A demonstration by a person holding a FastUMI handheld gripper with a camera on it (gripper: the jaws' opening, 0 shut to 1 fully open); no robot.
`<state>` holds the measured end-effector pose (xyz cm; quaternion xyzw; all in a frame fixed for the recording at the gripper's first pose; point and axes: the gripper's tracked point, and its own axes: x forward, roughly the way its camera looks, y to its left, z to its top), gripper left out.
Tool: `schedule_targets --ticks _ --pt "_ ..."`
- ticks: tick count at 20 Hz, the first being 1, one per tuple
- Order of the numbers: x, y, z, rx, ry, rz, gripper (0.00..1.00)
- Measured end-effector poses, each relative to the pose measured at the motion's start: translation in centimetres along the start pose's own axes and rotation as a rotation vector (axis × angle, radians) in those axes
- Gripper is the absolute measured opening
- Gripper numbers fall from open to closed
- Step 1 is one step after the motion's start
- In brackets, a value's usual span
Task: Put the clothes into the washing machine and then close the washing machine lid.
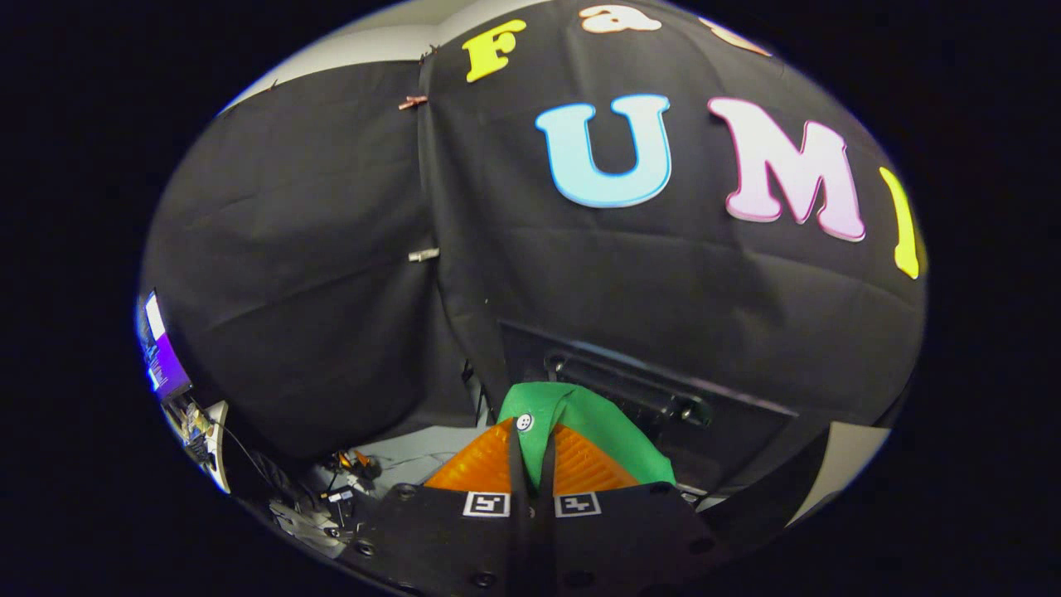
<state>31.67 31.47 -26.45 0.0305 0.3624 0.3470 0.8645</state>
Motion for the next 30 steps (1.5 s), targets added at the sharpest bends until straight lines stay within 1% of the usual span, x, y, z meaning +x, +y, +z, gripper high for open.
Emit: schedule_targets --ticks 3,6,8,11,14,17,18,20,22,24,28,30 --pt "2.7 -1.2 -3.6 -0.006 0.101 -0.007 0.05" --pt "3.9 -1.4 -6.2 -0.056 0.166 -0.013 0.05" --pt "4.1 -1.3 -7.2 -0.088 0.194 -0.016 0.05" --pt "4.2 -1.1 -8.2 -0.093 0.231 -0.004 0.07" --pt "4.4 -0.8 -8.7 -0.085 0.253 0.008 0.13" --pt "4.3 -0.4 -7.2 -0.067 0.198 0.026 0.25" --pt "4.1 -0.4 -6.5 -0.064 0.176 0.029 0.5" --pt "4.2 -0.5 -6.9 -0.073 0.173 0.027 0.99" --pt "4.0 -0.5 -7.1 -0.08 0.188 0.022 0.99" --pt "4.0 -0.1 -6.6 -0.081 0.169 0.032 0.99" --pt "3.7 0.6 -4.8 -0.083 0.094 0.059 1.0" --pt "3.4 0.7 -3.1 -0.09 0.025 0.06 1.0"
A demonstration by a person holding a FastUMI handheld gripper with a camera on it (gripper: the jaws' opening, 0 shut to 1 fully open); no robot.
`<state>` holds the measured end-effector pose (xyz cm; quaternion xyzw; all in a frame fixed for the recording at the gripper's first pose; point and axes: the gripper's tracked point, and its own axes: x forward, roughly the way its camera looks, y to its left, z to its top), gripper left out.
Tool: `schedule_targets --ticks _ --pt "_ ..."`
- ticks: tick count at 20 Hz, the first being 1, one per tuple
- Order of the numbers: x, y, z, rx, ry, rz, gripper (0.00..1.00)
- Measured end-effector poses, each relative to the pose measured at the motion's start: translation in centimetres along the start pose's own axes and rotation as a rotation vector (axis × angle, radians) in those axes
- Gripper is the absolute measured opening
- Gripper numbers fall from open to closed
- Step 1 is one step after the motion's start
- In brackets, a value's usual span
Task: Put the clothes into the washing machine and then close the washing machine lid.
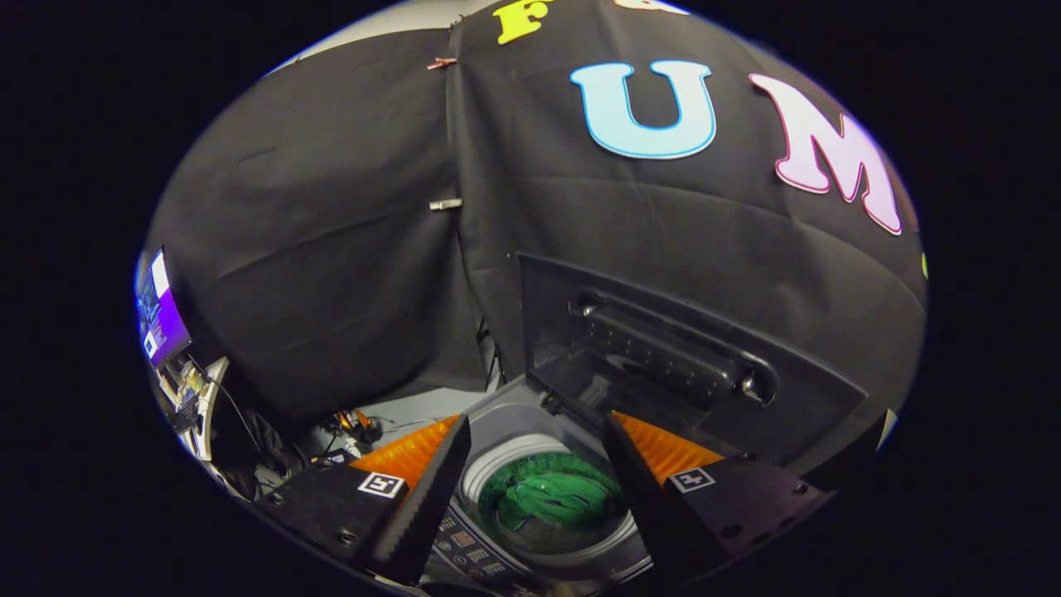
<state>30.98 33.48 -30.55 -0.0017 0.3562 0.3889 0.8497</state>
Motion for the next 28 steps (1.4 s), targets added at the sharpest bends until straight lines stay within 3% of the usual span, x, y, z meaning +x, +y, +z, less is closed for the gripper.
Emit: schedule_targets --ticks 4,13,23,28 --pt "-1.0 -0.8 4.0 0.001 -0.184 -0.04 0.99" --pt "-3.1 -8.3 8.8 0.114 -0.41 -0.356 0.99" --pt "-3.0 -15.7 8.2 0.211 -0.388 -0.603 0.99" --pt "-1.9 -17.4 6.9 0.201 -0.323 -0.653 0.99"
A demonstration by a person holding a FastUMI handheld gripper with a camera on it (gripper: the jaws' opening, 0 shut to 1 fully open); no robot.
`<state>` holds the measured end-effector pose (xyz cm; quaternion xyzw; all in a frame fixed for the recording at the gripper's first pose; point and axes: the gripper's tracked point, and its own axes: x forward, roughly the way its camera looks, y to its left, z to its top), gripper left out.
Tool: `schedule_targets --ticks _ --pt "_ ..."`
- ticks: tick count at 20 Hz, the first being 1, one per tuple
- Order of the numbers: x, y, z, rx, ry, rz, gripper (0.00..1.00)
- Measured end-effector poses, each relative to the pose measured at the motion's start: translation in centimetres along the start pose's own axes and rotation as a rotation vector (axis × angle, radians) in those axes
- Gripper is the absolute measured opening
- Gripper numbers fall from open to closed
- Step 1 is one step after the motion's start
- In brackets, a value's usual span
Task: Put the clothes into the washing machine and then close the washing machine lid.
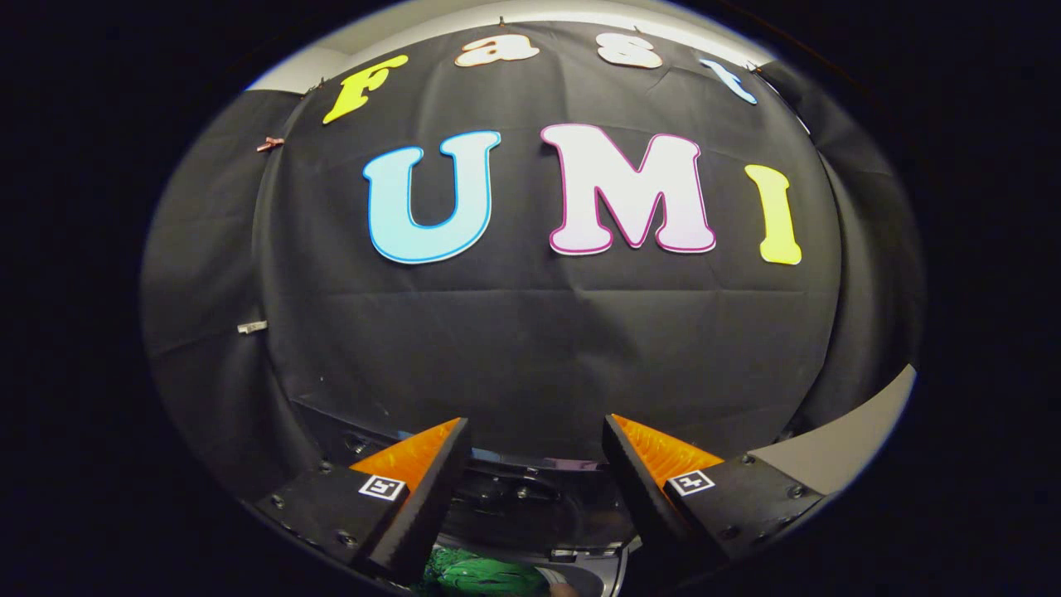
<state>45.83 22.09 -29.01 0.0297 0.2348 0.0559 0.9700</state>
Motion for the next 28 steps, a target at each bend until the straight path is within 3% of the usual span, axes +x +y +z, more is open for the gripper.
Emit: schedule_targets --ticks 17,28 --pt "-0.7 -0.3 -0.8 0.039 0.064 -0.028 1.0" --pt "-8.7 0.9 -3.3 0.048 0.078 -0.03 1.0"
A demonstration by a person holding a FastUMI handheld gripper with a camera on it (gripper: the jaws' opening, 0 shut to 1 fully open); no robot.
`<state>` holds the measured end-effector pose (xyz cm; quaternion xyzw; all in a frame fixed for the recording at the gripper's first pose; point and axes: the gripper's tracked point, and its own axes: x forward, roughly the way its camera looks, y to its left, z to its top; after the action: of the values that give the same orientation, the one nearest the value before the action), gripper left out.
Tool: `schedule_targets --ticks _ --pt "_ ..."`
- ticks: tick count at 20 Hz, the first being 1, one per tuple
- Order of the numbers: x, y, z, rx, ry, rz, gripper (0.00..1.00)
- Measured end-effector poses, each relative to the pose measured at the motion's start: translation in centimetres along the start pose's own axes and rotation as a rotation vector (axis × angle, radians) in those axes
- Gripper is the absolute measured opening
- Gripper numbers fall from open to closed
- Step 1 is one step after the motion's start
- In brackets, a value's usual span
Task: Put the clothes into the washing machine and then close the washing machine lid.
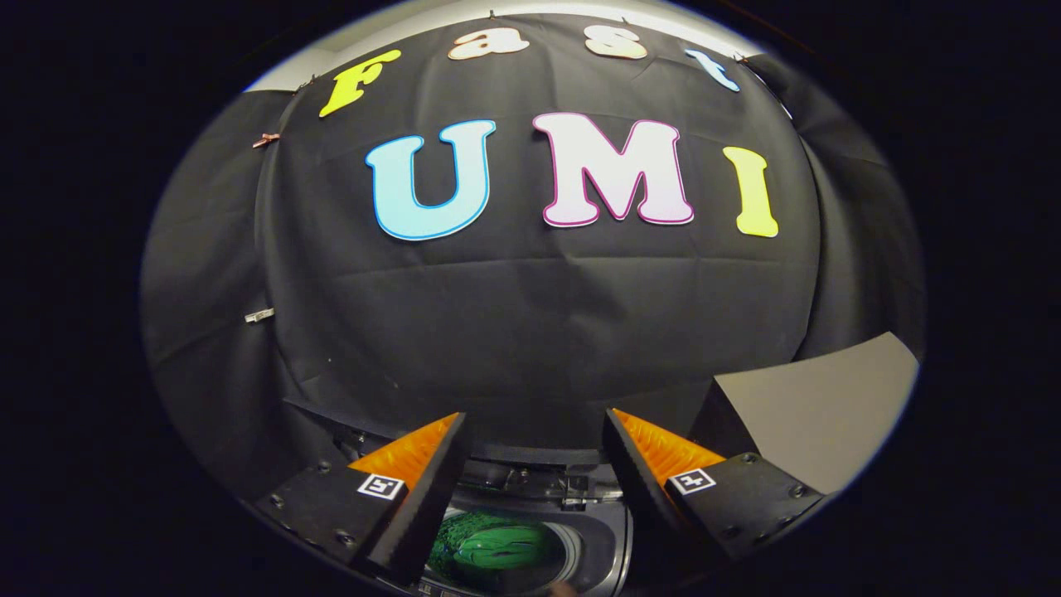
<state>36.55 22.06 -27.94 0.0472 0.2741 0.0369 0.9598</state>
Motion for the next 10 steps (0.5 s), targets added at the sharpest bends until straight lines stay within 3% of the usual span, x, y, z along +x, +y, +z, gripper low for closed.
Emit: schedule_targets --ticks 10 --pt "-5.2 1.2 -7.1 -0.027 0.166 0.004 0.99"
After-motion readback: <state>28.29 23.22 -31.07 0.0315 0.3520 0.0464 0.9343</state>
